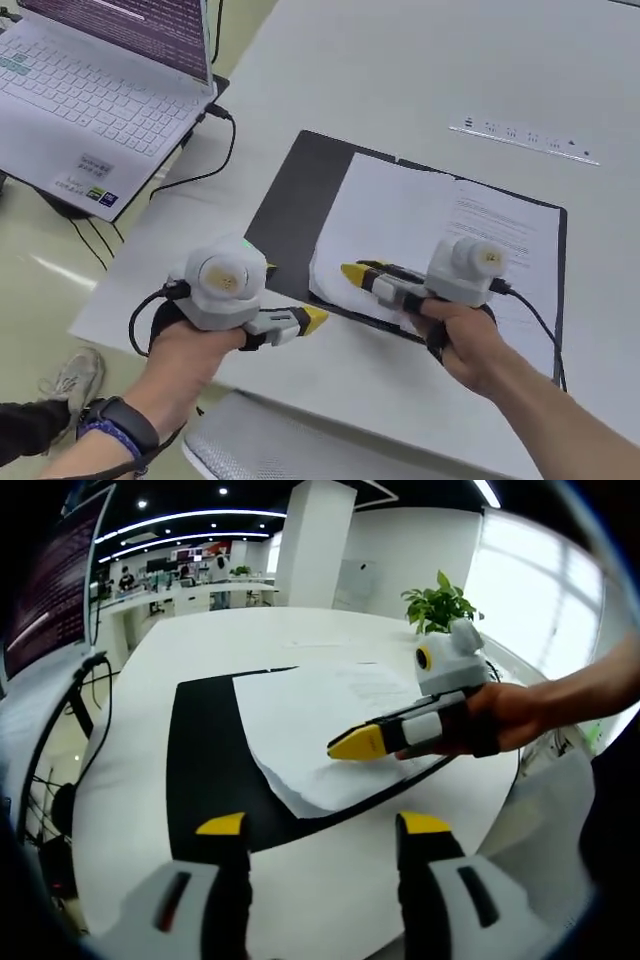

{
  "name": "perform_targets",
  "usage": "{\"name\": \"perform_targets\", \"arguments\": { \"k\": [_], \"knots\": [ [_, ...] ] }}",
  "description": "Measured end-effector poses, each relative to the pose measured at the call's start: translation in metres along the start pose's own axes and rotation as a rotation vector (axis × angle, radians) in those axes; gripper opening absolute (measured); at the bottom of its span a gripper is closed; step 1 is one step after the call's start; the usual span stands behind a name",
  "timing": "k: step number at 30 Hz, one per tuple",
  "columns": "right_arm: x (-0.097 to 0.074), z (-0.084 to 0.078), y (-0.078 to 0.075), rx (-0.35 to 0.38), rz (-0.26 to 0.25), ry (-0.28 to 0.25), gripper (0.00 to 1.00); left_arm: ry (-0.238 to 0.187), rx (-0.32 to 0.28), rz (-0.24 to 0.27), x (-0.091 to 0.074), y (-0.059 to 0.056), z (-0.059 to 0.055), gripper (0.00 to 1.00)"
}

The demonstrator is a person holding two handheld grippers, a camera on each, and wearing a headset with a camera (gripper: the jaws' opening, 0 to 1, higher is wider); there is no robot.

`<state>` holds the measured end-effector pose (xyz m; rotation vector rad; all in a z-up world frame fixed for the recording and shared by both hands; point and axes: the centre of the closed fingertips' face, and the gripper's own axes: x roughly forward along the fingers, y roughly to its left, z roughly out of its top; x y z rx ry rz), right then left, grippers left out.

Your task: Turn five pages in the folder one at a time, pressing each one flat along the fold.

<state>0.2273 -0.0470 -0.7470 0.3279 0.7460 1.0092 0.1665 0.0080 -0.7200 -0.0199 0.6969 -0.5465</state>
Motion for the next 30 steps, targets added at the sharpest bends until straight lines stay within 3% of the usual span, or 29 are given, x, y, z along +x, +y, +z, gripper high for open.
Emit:
{"name": "perform_targets", "arguments": {
  "k": [6,15,22,28,30],
  "knots": [
    [-0.034,-0.004,-0.014,-0.094,-0.059,0.032,0.23,-0.008,0.028,-0.024,0.01,-0.009,0.01,0.58],
    [-0.073,-0.007,-0.037,-0.063,-0.12,-0.001,0.23,0.014,0.066,-0.061,0.031,-0.013,0.018,0.56],
    [-0.085,-0.001,-0.051,-0.035,-0.136,-0.023,0.24,0.037,0.088,-0.071,0.048,-0.008,0.022,0.54],
    [-0.088,0.008,-0.061,-0.016,-0.14,-0.044,0.24,0.064,0.091,-0.079,0.061,-0.01,0.019,0.51],
    [-0.089,0.011,-0.066,-0.006,-0.14,-0.05,0.24,0.07,0.088,-0.076,0.069,-0.005,0.016,0.5]
  ]
}}
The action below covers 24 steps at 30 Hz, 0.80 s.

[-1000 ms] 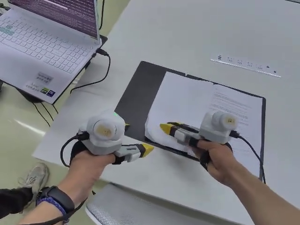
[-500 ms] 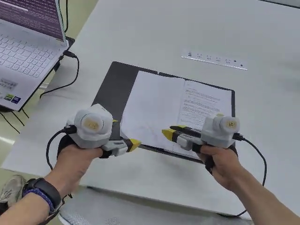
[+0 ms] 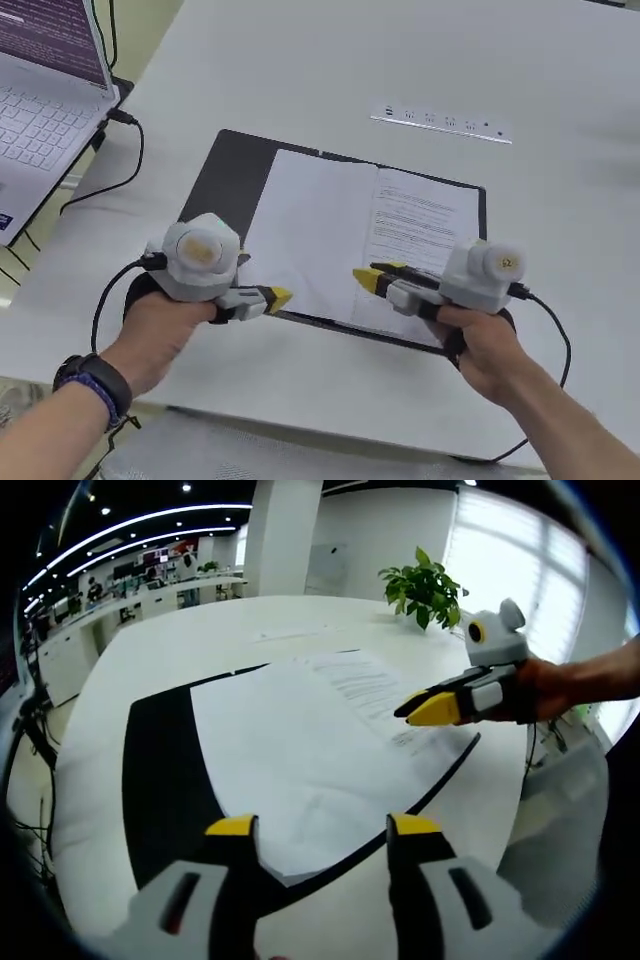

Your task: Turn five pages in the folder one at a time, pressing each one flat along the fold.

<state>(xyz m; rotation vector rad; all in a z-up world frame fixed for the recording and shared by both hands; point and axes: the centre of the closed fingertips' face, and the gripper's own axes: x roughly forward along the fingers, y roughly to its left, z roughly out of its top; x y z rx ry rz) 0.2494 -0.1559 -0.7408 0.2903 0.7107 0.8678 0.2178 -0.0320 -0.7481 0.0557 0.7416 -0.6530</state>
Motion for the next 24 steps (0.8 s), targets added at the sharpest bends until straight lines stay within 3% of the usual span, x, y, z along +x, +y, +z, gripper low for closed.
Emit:
{"name": "perform_targets", "arguments": {
  "k": [10,17,24],
  "knots": [
    [0.007,0.016,-0.017,0.033,-0.006,-0.03,0.23,0.04,-0.026,0.015,0.012,0.006,-0.009,0.48],
    [0.021,0.028,-0.028,0.065,0.0,-0.061,0.22,0.088,0.03,0.028,0.015,0.007,-0.02,0.5],
    [0.035,0.039,-0.034,0.081,0.006,-0.089,0.2,0.11,0.045,0.036,0.015,0.008,-0.028,0.51]
  ]
}}
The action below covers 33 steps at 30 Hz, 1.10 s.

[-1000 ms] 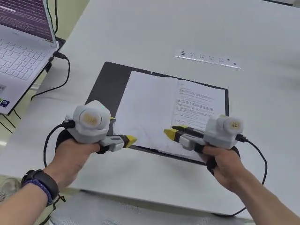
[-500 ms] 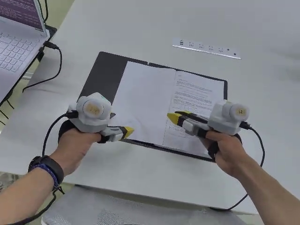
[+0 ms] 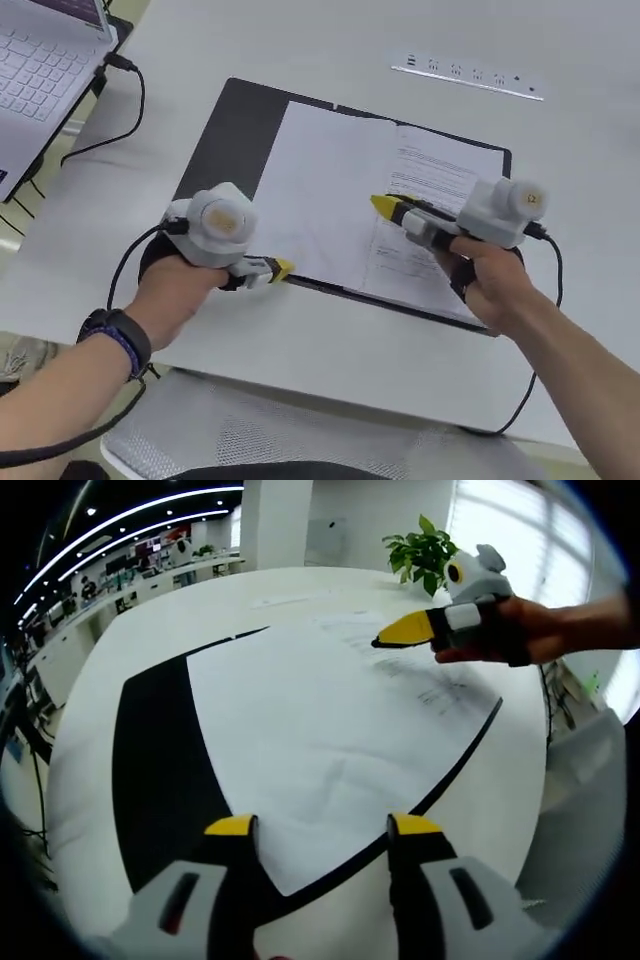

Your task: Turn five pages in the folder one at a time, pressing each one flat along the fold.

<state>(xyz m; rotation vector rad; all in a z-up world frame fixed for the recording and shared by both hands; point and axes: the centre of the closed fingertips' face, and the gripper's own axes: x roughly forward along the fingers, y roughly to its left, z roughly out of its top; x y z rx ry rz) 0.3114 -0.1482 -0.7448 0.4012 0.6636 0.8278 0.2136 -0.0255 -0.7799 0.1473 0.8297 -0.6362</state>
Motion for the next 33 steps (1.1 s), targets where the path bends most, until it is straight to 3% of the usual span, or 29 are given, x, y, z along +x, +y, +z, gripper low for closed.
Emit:
{"name": "perform_targets", "arguments": {
  "k": [9,20,23,33],
  "knots": [
    [0.015,0.006,-0.012,0.015,0.008,-0.027,0.12,-0.009,-0.005,0.036,0.002,0.009,0.001,0.43],
    [0.023,0.007,-0.007,0.009,0.005,-0.041,0.09,-0.016,0.005,0.078,0.004,0.014,0.0,0.39],
    [0.025,0.003,-0.01,-0.003,-0.003,-0.024,0.09,-0.027,-0.022,0.074,0.005,0.015,0.0,0.4],
    [0.03,0.013,-0.027,0.005,-0.013,-0.049,0.0,-0.031,-0.047,0.061,0.006,0.013,0.001,0.43]
  ]
}}
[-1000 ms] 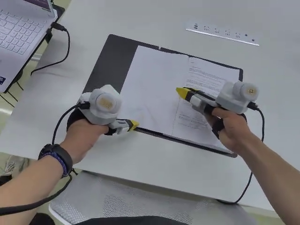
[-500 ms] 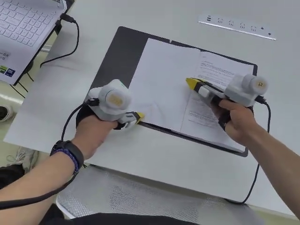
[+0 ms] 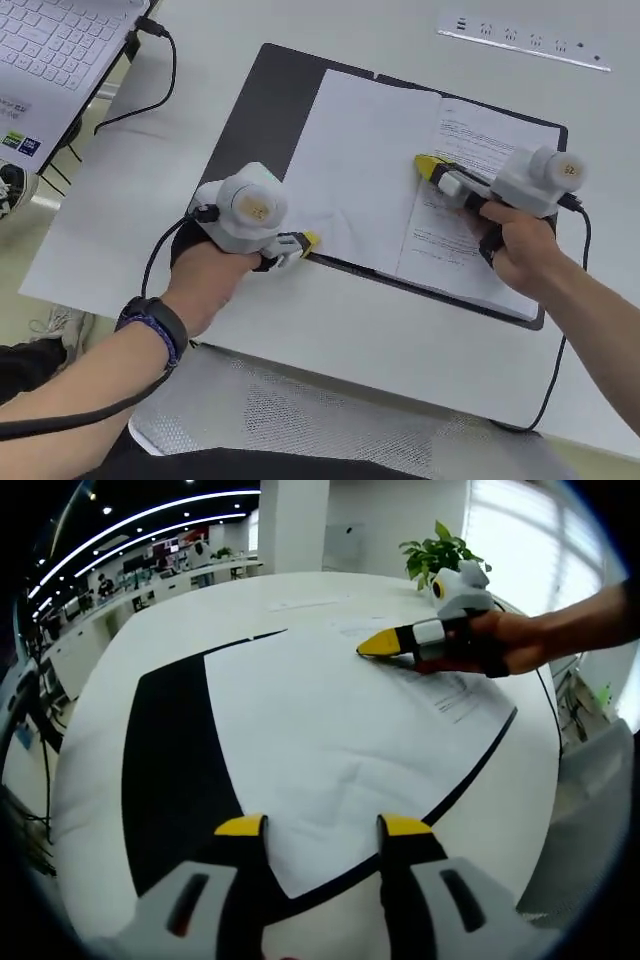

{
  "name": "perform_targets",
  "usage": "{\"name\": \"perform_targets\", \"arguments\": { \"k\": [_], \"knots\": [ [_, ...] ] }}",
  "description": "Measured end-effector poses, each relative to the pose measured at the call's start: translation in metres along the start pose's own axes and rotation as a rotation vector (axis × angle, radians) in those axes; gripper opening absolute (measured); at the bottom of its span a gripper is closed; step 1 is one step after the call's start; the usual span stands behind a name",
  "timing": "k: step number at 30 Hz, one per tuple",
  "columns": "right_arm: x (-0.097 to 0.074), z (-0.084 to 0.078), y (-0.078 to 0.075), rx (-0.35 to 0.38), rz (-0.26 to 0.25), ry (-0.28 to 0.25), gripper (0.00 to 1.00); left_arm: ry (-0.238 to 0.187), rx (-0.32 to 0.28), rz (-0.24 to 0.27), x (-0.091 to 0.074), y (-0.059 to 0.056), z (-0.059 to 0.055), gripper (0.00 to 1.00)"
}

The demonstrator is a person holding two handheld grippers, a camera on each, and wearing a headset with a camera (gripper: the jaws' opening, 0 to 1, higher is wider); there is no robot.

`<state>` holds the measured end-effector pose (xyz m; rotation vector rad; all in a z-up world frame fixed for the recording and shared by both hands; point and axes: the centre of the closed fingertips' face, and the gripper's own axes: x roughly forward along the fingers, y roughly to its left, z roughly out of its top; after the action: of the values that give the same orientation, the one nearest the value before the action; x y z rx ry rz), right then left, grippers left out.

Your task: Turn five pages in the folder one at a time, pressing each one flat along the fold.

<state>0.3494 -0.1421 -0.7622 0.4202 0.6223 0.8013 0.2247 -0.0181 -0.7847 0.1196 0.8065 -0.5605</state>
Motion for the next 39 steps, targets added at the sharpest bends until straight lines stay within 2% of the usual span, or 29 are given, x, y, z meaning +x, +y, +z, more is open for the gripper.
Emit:
{"name": "perform_targets", "arguments": {
  "k": [9,15,21,29,39],
  "knots": [
    [0.016,0.018,-0.016,0.02,-0.006,-0.034,0.0,0.009,0.005,-0.002,-0.001,-0.002,-0.001,0.43],
    [0.032,0.031,-0.027,-0.008,-0.011,-0.001,0.0,0.009,-0.001,0.002,0.0,-0.001,-0.002,0.43],
    [0.038,0.046,-0.044,0.055,-0.037,-0.066,0.0,0.009,-0.003,0.004,0.001,0.002,-0.003,0.42],
    [0.051,0.057,-0.064,0.061,-0.053,-0.083,0.0,0.011,-0.004,0.004,0.001,0.003,-0.004,0.42],
    [0.062,0.068,-0.077,0.077,-0.067,-0.101,0.0,0.012,-0.001,0.004,0.0,0.003,-0.005,0.43]
  ]
}}
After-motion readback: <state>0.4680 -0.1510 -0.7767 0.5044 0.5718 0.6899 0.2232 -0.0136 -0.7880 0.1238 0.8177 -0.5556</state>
